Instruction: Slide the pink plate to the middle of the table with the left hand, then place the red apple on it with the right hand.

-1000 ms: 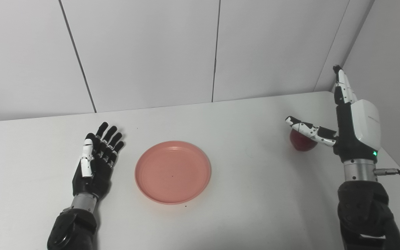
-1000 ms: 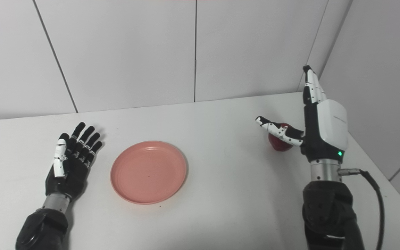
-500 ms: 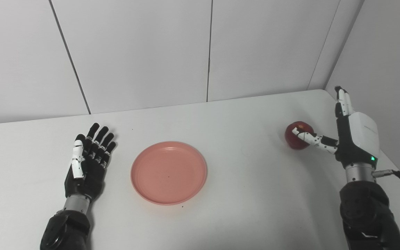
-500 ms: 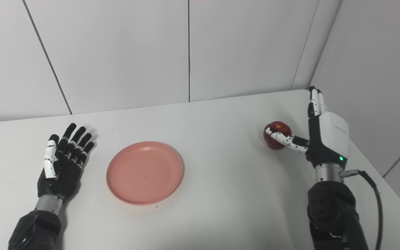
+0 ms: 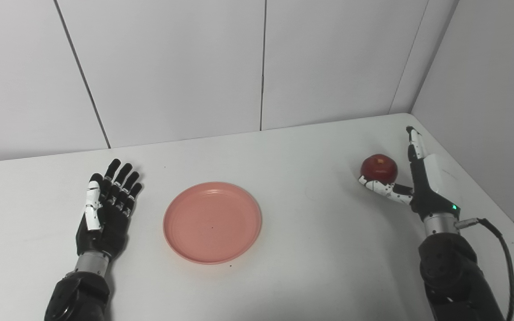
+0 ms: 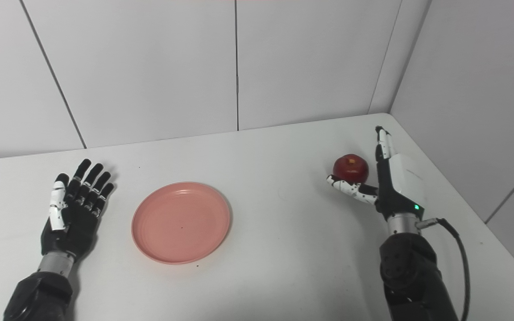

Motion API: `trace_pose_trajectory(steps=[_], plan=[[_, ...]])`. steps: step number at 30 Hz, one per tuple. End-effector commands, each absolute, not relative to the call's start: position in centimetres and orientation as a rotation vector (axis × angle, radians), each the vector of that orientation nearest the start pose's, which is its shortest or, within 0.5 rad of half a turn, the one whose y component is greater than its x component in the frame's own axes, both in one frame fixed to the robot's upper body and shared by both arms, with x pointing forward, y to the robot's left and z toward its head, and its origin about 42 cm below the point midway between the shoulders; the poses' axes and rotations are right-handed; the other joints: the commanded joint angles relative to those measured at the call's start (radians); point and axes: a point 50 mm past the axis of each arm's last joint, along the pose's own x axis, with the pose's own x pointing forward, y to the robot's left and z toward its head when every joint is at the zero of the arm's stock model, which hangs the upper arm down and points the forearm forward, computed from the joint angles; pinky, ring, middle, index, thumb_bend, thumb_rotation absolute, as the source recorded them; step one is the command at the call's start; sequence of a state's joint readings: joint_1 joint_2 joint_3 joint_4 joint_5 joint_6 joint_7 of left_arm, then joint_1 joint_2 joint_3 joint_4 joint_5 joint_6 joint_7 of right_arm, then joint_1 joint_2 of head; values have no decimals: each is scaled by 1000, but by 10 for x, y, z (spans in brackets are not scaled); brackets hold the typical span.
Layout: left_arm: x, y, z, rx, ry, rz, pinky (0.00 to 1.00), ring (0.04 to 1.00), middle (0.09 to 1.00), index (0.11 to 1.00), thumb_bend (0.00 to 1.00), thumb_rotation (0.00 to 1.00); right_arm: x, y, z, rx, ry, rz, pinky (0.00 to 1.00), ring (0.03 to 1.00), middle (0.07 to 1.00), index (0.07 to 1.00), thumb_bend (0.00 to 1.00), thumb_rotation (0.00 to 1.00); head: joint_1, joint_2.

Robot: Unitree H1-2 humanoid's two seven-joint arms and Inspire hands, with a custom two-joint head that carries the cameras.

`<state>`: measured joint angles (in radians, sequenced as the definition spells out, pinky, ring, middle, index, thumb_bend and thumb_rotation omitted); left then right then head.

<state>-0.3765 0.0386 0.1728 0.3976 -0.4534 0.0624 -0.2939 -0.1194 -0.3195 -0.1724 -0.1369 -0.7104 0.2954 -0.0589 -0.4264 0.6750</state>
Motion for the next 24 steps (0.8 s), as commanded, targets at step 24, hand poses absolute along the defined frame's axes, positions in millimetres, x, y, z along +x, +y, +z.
trace_pose_trajectory(steps=[24], plan=[[376,240,72,-477,148,-165,980,954,953,939,362,1000,348,-375,198,-943,7,-508,766,907,989,1000,1000,557,3,12]])
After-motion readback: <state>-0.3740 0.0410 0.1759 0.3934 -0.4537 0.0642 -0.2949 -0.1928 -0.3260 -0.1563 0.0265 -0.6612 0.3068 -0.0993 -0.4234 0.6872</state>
